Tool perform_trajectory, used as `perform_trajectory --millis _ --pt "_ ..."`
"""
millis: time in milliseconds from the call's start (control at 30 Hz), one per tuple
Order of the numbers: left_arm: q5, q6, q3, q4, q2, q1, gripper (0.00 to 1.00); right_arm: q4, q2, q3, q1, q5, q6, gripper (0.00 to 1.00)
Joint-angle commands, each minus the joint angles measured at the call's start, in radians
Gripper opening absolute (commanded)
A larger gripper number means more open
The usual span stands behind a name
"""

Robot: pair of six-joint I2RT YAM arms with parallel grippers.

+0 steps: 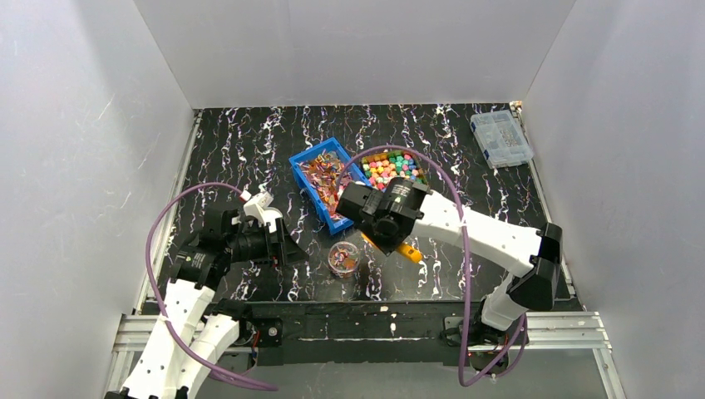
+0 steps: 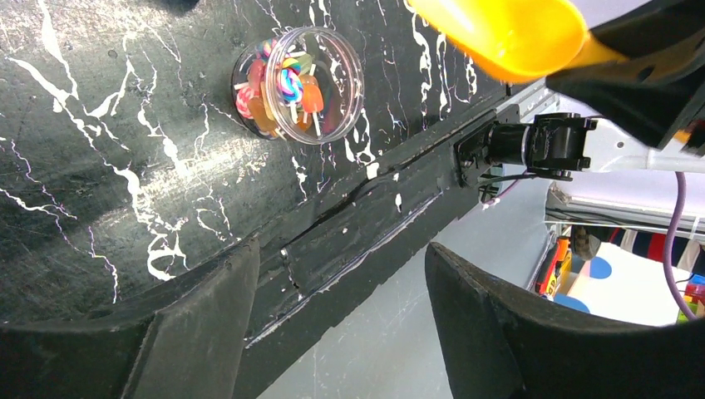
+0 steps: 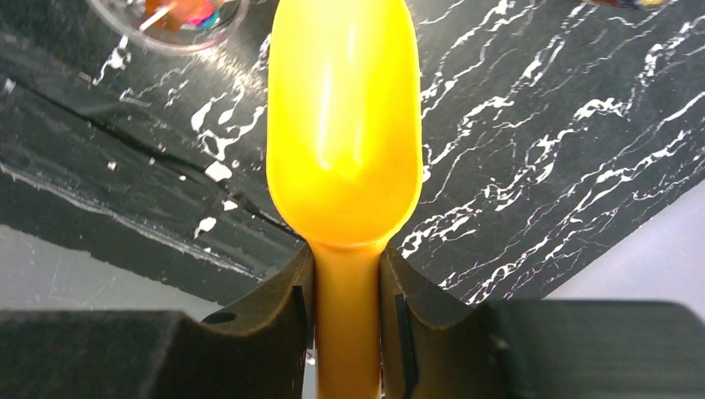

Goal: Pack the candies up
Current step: Place the fake candies in the packing bottle, then scoop the fake candies from the storage box.

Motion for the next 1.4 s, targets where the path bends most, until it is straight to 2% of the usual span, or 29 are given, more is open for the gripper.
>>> perform_trajectory --millis 0,300,600,633,767,933,1067,1367 --pt "0.021 0.007 0.001 -0.002 0.011 -0.004 0.72 -0.008 -0.063 0.061 -0.070 0.075 0.005 0.01" --pt "-0.014 0.018 0.011 0.013 0.038 -0.004 0.74 0.034 -0.054 0.068 -0.285 0.072 -0.088 0.01" --pt "-0.031 0.022 0.002 0.059 0.077 -0.004 0.80 0.155 0.002 0.071 -0.419 0.087 -0.278 0.01" --pt "-0.031 0.023 0.003 0.064 0.081 -0.004 0.81 0.175 0.007 0.070 -0.429 0.095 -0.296 0.01" --pt "-0.041 0.024 -0.003 0.079 0.086 -0.004 0.98 0.295 0.009 0.036 -0.467 0.092 -0.449 0.01" --pt "-0.051 0.013 -0.023 0.090 0.078 -0.003 0.98 0.419 0.021 -0.027 -0.503 0.112 -0.625 0.01" --pt "-0.075 0.005 -0.035 0.096 0.069 -0.004 0.98 0.425 0.083 -0.017 -0.542 0.092 -0.732 0.01" --pt "-0.085 0.001 -0.044 0.104 0.038 -0.004 0.98 0.407 0.209 0.040 -0.592 0.108 -0.857 0.01"
